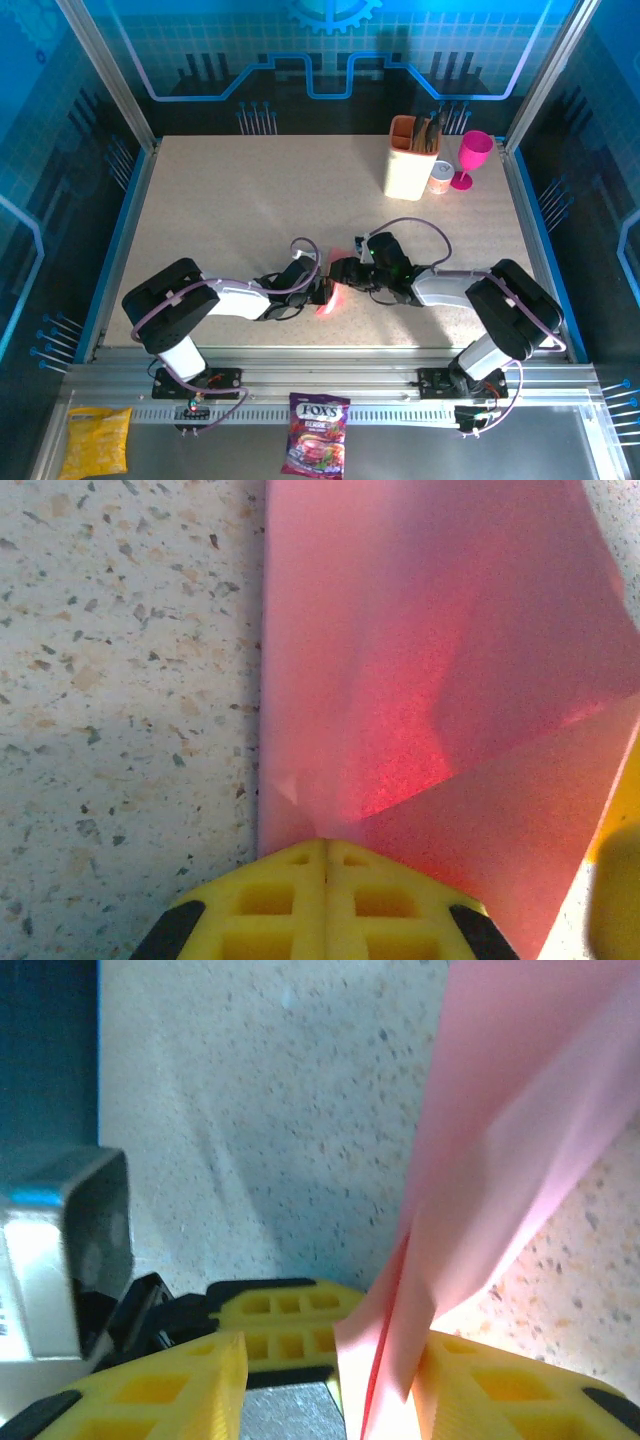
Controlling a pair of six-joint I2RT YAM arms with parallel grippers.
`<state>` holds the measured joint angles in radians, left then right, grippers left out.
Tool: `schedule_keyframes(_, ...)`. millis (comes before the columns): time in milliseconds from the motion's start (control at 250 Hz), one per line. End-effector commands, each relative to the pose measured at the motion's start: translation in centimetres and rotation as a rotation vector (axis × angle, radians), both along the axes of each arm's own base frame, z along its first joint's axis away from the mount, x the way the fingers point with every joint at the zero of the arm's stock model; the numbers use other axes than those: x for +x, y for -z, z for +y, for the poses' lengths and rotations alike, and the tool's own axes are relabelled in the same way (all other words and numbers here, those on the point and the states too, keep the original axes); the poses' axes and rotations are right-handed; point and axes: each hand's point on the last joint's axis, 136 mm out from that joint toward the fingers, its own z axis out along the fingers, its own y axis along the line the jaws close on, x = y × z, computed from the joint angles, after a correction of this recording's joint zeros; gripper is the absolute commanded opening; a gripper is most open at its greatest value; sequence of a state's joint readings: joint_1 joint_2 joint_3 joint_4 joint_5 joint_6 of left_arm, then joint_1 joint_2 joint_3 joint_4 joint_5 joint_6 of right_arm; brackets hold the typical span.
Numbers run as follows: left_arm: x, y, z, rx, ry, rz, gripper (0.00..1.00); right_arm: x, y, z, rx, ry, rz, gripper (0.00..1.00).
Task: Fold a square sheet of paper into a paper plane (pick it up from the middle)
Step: Turn over the paper at the center of the table.
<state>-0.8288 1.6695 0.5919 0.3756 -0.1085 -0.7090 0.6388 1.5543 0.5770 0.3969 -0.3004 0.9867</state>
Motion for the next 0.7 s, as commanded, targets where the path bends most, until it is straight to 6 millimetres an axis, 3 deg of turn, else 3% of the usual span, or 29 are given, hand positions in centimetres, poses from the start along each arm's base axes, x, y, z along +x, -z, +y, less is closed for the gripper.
schedule_keyframes(0,-2.3,4.1,2.6,0.134,-0.01,0.12,0.0,1.3,-1.3,0.2,0.04,-0.003,-0.064,0.48)
schedule_keyframes(431,-2.2,3.9,2.5,0.138,-0.003,0.118,0.0,2.4,1.0,-2.2,-0.054,0.004,-0.059,0.48)
schedule_keyframes(699,-2.1,3.7,2.3,0.138,0.002,0.114,0.0,1.0,2.5,-2.7,-0.044,0.0,-0.017,0.44)
